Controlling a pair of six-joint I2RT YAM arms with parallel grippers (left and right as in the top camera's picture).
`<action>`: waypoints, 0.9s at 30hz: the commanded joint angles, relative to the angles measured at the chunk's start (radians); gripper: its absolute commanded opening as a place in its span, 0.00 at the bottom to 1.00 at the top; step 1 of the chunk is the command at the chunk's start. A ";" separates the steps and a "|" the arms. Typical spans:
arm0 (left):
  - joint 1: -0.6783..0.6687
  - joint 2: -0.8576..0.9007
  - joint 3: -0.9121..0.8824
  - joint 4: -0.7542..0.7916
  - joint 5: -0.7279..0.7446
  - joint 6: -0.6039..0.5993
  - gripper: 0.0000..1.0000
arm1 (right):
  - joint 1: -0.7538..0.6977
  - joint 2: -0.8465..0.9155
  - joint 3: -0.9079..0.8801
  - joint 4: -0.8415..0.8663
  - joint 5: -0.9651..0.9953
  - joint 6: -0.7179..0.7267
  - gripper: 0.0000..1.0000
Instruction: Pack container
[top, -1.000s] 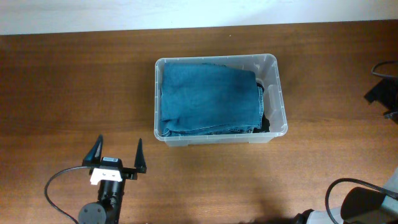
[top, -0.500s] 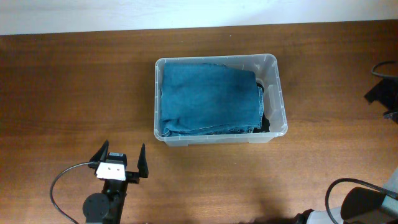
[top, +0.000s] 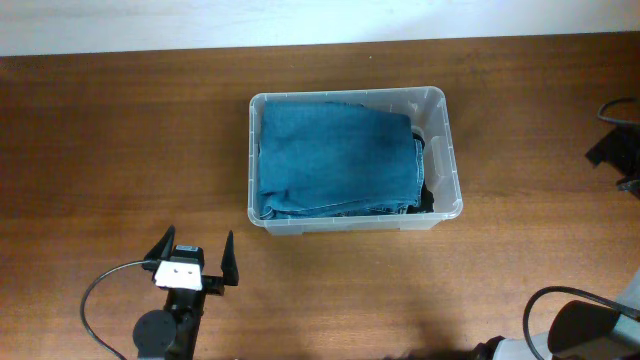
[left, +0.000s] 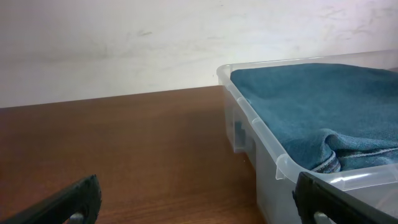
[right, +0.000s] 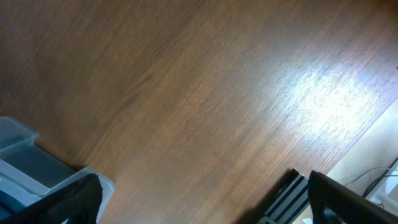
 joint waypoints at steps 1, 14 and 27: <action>0.006 -0.005 -0.001 -0.010 -0.004 0.016 0.99 | -0.004 -0.055 0.001 0.000 0.006 0.011 0.99; 0.006 -0.005 -0.001 -0.010 -0.004 0.016 0.99 | 0.321 -0.775 -0.294 0.000 0.005 0.011 0.98; 0.006 -0.005 -0.001 -0.010 -0.004 0.016 0.99 | 0.409 -1.239 -0.727 0.360 0.050 0.011 0.99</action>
